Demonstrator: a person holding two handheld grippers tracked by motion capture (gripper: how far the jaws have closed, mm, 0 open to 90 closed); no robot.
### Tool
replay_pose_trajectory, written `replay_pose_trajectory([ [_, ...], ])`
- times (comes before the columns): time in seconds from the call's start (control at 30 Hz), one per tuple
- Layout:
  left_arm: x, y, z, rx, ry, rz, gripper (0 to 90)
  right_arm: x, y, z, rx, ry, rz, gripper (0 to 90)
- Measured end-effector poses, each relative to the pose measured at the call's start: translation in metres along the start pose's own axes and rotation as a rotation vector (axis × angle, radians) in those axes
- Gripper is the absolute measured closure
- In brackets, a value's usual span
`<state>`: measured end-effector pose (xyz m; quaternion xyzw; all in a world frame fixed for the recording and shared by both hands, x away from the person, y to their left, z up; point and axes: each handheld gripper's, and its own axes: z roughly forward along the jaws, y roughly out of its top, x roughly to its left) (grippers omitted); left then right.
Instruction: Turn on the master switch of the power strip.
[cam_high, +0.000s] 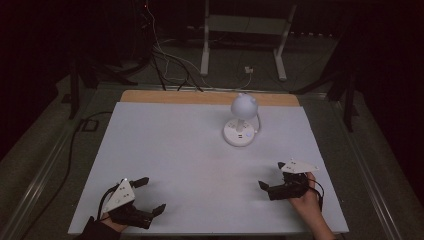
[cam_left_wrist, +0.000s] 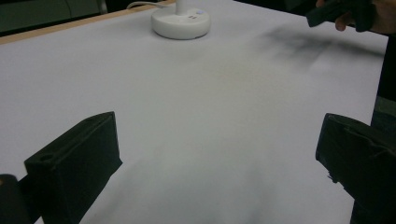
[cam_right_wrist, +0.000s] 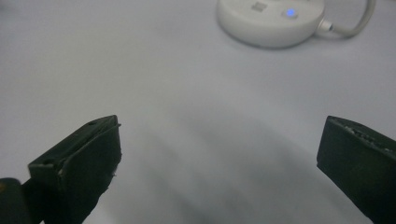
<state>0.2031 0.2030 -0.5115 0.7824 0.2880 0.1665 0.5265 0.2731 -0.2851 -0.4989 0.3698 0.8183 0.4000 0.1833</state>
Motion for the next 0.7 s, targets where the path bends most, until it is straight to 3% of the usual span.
replay_pose_trajectory([
  [0.23,0.0,0.0,0.001,0.0,0.0,0.001,0.3,0.007,-0.019,-0.01,0.021,-0.011,-0.025,0.0],
  [0.37,0.0,0.0,0.0,0.001,-0.001,0.005,0.3,0.008,-0.026,-0.014,0.025,0.002,-0.013,0.0],
  [0.47,0.0,0.0,0.0,-0.001,-0.003,0.003,0.3,0.007,-0.036,-0.016,0.061,-0.01,-0.009,0.0],
  [0.7,0.0,0.0,0.001,0.001,-0.003,0.005,0.3,0.005,-0.039,-0.016,0.068,-0.019,0.004,0.0],
])
